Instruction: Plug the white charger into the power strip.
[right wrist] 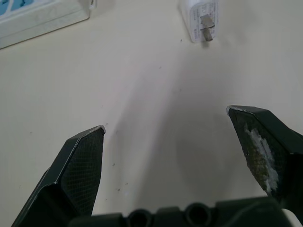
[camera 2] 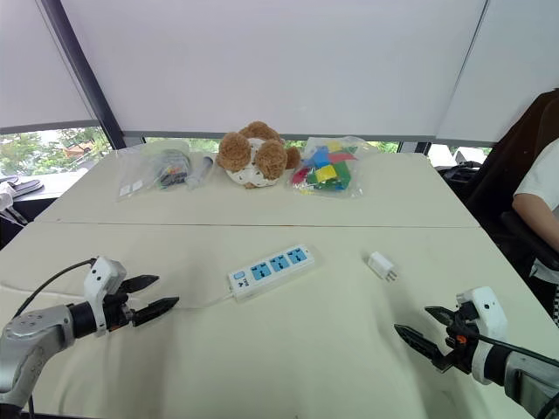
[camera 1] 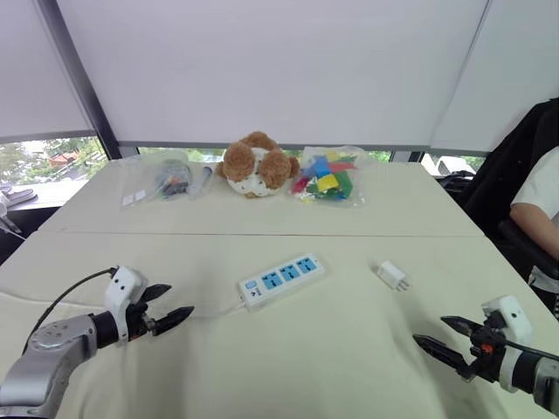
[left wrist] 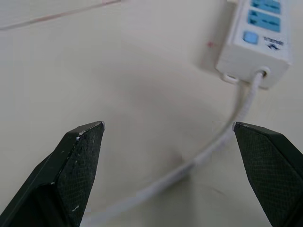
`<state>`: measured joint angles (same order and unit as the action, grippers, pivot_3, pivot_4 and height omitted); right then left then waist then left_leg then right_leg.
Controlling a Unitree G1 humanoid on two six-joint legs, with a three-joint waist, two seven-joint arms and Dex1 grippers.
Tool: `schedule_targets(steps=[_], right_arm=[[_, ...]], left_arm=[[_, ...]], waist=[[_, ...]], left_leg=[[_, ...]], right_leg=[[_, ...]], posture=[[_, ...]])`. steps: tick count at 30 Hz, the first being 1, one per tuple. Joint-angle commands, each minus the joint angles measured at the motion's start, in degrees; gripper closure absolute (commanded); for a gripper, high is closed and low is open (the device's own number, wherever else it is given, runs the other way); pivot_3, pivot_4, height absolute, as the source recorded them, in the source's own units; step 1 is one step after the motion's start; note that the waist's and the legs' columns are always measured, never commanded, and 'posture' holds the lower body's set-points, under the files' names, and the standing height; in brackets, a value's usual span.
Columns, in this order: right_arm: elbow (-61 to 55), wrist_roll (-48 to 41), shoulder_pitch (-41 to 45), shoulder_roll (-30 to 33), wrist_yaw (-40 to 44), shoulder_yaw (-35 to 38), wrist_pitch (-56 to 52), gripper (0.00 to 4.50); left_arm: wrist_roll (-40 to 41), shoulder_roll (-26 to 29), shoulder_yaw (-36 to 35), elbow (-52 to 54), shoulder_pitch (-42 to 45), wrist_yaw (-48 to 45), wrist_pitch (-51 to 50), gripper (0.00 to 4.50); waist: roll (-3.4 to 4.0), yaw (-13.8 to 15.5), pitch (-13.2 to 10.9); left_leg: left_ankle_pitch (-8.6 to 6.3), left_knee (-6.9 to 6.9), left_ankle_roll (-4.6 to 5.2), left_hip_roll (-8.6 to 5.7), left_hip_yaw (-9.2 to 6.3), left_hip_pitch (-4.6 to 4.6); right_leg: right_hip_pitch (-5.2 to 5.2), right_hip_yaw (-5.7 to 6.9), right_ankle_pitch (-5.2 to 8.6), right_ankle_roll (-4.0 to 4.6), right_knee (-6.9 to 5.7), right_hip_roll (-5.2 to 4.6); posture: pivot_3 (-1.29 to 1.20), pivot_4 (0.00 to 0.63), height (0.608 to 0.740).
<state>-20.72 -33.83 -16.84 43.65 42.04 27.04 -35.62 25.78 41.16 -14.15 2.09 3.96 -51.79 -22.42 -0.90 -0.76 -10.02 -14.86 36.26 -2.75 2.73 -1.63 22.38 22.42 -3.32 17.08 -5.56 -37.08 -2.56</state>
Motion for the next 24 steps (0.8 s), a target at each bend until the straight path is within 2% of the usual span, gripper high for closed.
schedule_targets(steps=[1, 6, 10, 15, 18, 24], right_arm=[[-0.9, 0.7, 0.1, 0.7, 0.7, 0.6, 0.9, 0.0], [-1.1, 0.3, 0.0, 1.9, 3.5, 2.3, 1.2, 0.0], [-4.5, -4.1, 4.9, 5.8, 4.4, 3.1, -4.4, 0.0], [-11.1, -6.1, 10.5, 7.1, 0.7, -3.0, -10.5, 0.0], [-13.7, -7.7, 12.2, 4.1, -4.0, -4.1, -13.1, 0.0], [-18.3, -9.8, 11.0, -0.1, -9.7, -5.0, -16.3, 0.0]], left_arm=[[-0.5, 1.1, -0.3, -0.1, 1.1, -1.1, 1.7, 0.03], [0.3, 2.3, 0.9, 0.1, 3.4, -4.8, 1.5, 0.03], [-2.4, 3.4, 8.0, 0.2, 9.3, -11.6, 4.8, 0.03], [-6.7, -3.3, 14.8, -11.1, 17.4, -13.3, 11.9, 0.03], [-7.8, -6.9, 16.1, -17.2, 20.1, -13.5, 15.2, 0.03], [-8.8, -11.9, 17.3, -23.0, 22.2, -14.1, 18.9, 0.03]], waist=[[0.0, 0.0, 0.0], [0.0, 0.0, 0.0], [0.01, 0.0, 0.0], [0.0, 0.1, 0.1], [-0.05, 0.0, 0.1], [-0.04, 0.2, 0.1]], left_leg=[[0.0, 0.0, 0.0, 0.0, 0.0, 0.0], [0.0, -0.03, 0.0, 0.0, 0.0, 0.0], [0.01, 0.09, -0.01, -0.01, 0.0, 0.01], [0.01, 0.15, 0.0, -0.02, -0.02, -0.02], [0.0, 0.07, 0.01, -0.01, -0.1, 0.03], [0.0, -0.01, 0.02, -0.01, -0.12, 0.14]], right_leg=[[0.0, 0.0, 0.0, -0.01, 0.0, 0.0], [0.01, 0.0, -0.01, -0.03, -0.01, 0.01], [-0.04, 0.0, -0.01, -0.01, -0.02, 0.01], [-0.13, 0.01, -0.03, -0.03, -0.02, 0.03], [-0.05, 0.01, -0.2, -0.38, -0.04, 0.1], [0.09, 0.03, -0.21, -0.46, -0.07, 0.1]], posture=[[0.0, 0.15, 0.739], [0.0, 0.15, 0.739], [0.0, 0.15, 0.739], [0.0, 0.15, 0.739], [0.0, 0.15, 0.739], [0.0, 0.15, 0.739]])
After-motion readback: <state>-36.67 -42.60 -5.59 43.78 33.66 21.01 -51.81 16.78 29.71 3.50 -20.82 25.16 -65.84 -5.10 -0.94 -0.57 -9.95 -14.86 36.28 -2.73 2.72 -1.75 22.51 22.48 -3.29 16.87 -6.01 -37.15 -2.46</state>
